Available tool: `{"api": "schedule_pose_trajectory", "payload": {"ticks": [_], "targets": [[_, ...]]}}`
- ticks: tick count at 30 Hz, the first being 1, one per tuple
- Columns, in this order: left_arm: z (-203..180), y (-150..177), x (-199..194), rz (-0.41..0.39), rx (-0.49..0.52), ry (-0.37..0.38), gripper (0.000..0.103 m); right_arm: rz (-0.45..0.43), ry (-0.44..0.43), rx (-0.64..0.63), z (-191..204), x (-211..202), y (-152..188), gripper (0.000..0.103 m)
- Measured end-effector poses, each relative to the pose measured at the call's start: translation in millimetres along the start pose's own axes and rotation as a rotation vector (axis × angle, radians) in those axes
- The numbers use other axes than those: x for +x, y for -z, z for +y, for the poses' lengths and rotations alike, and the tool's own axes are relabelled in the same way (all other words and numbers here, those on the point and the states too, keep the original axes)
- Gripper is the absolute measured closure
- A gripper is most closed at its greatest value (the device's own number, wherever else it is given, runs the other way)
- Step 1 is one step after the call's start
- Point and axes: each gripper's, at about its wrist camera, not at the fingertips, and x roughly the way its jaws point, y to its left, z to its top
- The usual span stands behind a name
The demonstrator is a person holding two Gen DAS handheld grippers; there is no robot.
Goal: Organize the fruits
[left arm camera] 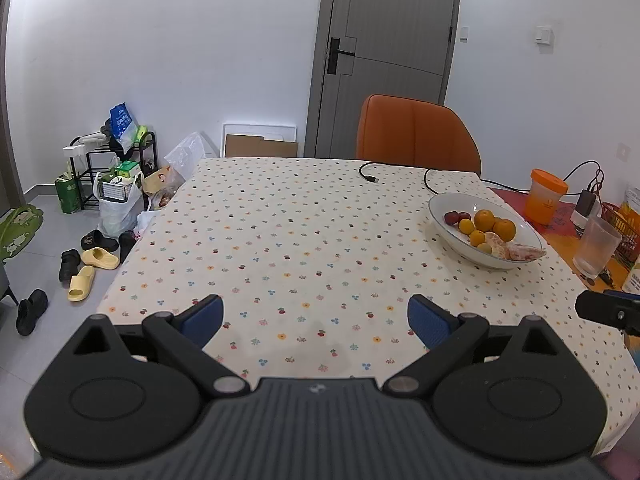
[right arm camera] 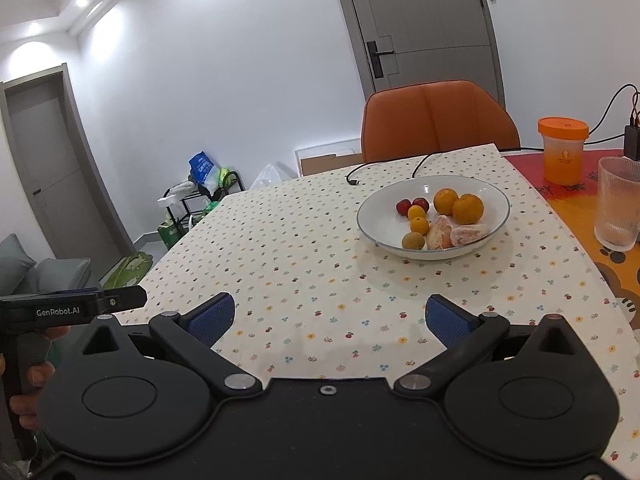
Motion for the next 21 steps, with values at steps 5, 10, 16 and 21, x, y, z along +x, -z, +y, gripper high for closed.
{"api": "schedule_pose_trajectory", "payload": {"ticks": [5,10,16,21], "targets": [[0.4,1.0,0.1,0.000,0.001,-0.002,0.005,-0.001,-0.002,0.000,1.4,0.8,0.1,0.000],[0.6,1.9,-0.4,0.001,-0.001,-0.004,0.005,-0.001,-0.003,0.002,2.6,0.8,1.0,0.000],[0.8,1.8,-0.2,0.003,-0.001,-0.005,0.005,0.001,-0.003,0.000,4.2,1.1,1.9,0.000],[1.4,3.7,0.4,0.005,-0.003,-0.009,0.005,0.002,-0.003,0.002,3.1,2.3,3.2,0.000]]}}
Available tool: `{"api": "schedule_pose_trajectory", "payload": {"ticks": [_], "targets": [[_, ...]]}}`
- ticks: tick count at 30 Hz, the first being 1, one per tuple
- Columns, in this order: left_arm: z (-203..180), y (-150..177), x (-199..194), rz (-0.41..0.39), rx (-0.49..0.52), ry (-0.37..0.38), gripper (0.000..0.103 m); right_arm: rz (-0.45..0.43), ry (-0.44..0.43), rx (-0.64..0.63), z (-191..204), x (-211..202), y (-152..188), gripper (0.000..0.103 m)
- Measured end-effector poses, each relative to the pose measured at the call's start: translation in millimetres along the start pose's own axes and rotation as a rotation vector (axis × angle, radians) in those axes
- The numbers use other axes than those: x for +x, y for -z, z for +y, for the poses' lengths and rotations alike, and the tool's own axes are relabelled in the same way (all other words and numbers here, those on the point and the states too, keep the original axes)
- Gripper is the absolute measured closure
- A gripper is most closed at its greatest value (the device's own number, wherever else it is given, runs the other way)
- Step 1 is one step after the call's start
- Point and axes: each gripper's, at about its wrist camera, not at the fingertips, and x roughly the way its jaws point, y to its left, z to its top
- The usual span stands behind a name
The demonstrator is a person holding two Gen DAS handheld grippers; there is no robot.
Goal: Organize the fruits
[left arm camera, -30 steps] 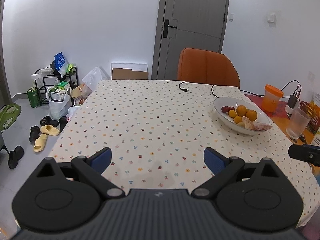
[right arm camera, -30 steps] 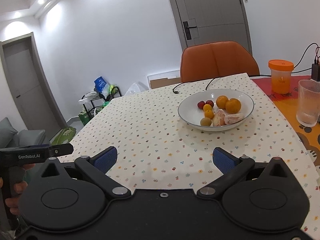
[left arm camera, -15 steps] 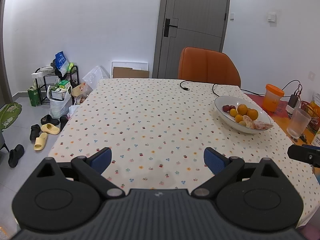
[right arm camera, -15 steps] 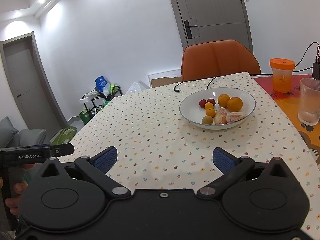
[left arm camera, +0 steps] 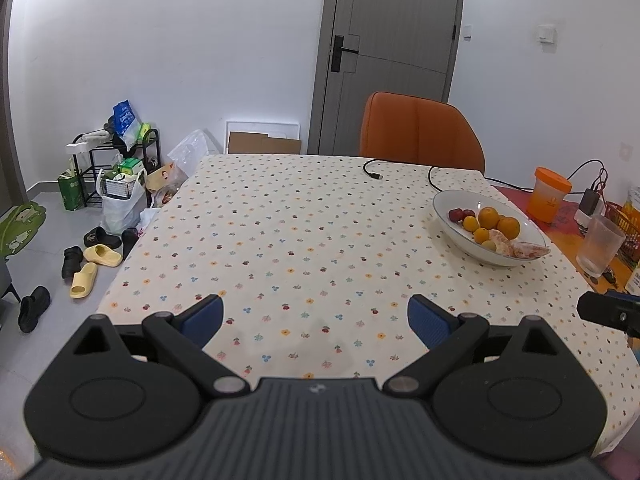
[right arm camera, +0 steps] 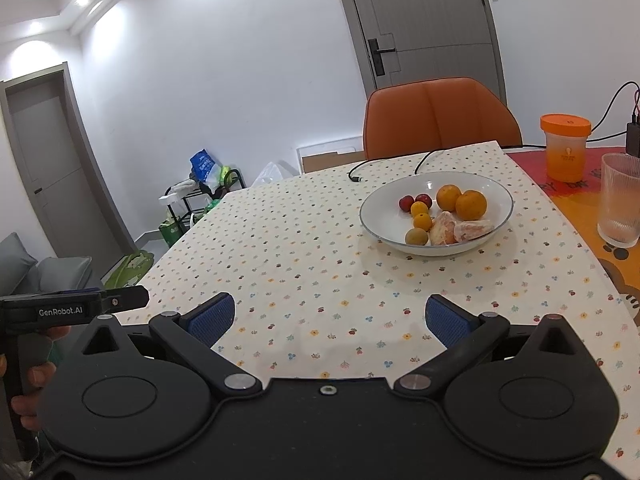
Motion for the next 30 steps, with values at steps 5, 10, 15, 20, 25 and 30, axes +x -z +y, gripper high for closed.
{"api": "schedule_pose_trajectory", "payload": {"ticks": [5,10,15,20,25,30], "targets": [[0.2,0.7,1.1,0.006,0.003,0.000,0.005,0.001,0.001,0.006,-2.1,0.6,1.1,0.000],[-3.2,0.9,2.7,0.009,0.007,0.001,0.005,0.002,0.005,0.013,-4.2,0.7,1.3,0.000],[-3.3,0.9,2.4,0.010,0.007,0.003,0.005,0.004,0.007,0.014,-4.4,1.3,1.3,0.000],[-3.6,1.3,2.5,0.009,0.004,0.000,0.005,0.004,0.007,0.009,-3.2,1.6,1.2,0.000],[-3.5,2.0,2.3,0.009,0.003,0.000,0.005,0.004,0.007,0.010,-3.3,1.5,1.2,0.000],[-2.2,2.5,1.5,0.009,0.009,0.003,0.005,0.004,0.010,0.013,-3.1,2.1,1.5,0.000]]}}
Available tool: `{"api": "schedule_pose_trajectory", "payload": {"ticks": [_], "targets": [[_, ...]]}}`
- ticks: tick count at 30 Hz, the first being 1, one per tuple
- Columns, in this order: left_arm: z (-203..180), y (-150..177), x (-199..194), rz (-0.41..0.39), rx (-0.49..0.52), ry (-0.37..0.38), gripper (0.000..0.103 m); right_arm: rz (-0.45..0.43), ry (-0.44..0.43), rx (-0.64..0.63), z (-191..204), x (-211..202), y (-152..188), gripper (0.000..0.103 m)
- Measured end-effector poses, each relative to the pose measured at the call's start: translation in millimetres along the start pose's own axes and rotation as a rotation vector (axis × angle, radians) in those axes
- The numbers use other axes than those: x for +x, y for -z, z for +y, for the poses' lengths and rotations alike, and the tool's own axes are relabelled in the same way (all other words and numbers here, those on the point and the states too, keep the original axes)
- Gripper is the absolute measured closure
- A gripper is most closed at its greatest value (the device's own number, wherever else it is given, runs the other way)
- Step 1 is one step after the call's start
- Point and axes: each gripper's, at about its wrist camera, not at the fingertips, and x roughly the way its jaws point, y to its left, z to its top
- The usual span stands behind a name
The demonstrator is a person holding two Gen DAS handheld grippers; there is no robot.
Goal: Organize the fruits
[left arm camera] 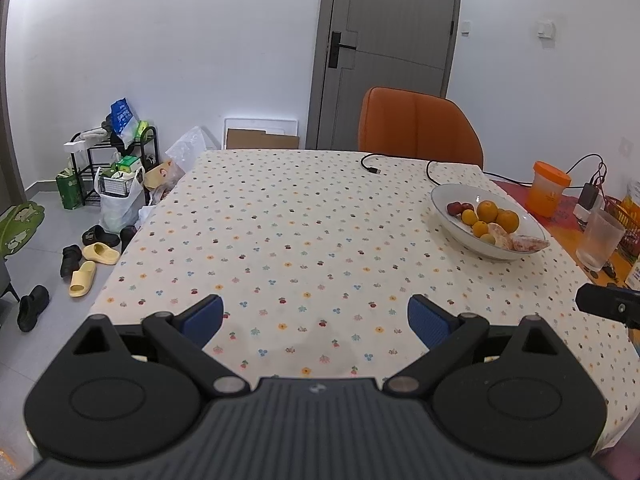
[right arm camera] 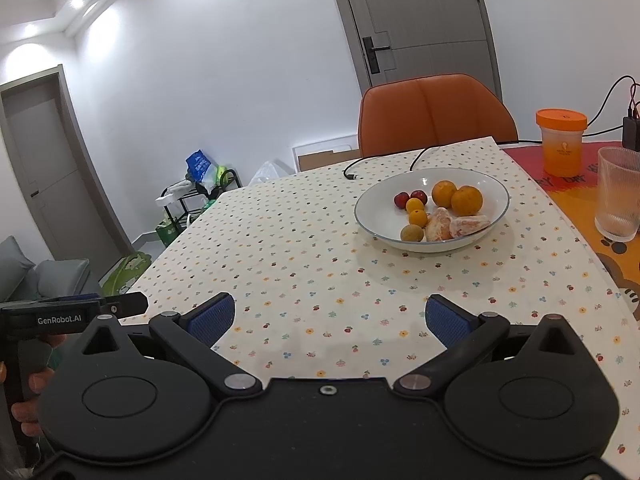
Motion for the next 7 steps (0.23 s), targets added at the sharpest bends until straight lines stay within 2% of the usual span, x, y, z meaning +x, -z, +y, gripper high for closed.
{"api": "schedule_pose_trajectory", "payload": {"ticks": [7], "targets": [[-0.5,0.1,-1.0,-0.007,0.005,0.003,0.005,0.003,0.000,-0.001,-0.8,0.9,1.0,0.000]]}}
